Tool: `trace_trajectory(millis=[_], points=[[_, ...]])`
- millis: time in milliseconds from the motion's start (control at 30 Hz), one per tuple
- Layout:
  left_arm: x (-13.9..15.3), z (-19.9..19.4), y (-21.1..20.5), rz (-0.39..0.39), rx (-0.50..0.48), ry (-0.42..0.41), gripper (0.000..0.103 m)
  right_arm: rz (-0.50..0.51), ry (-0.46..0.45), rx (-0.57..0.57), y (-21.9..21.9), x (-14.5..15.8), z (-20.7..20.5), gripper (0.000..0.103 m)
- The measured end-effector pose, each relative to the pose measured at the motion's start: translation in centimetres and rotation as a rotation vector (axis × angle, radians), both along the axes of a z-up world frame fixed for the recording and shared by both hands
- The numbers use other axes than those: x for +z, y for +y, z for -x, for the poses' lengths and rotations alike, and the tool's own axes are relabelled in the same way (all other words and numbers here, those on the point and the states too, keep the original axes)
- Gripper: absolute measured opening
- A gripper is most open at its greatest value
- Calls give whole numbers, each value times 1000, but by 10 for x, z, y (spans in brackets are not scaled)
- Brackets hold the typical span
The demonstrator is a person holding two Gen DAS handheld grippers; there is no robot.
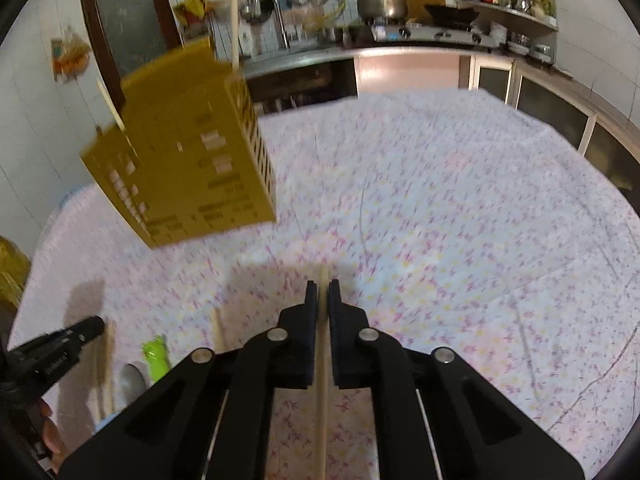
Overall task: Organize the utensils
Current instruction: 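Lift the chopstick with the right gripper and insert it into the caddy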
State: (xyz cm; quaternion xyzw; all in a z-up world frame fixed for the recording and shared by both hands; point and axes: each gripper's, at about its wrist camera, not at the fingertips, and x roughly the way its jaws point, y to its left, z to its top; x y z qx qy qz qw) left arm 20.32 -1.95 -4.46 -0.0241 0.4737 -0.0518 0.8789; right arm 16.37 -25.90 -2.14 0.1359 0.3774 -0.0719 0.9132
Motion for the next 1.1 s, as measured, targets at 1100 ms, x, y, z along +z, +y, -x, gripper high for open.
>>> trace_trajectory(millis=[1100], points=[[136, 111, -6, 47, -79, -620, 5, 104, -546, 22, 9, 94, 108, 6]])
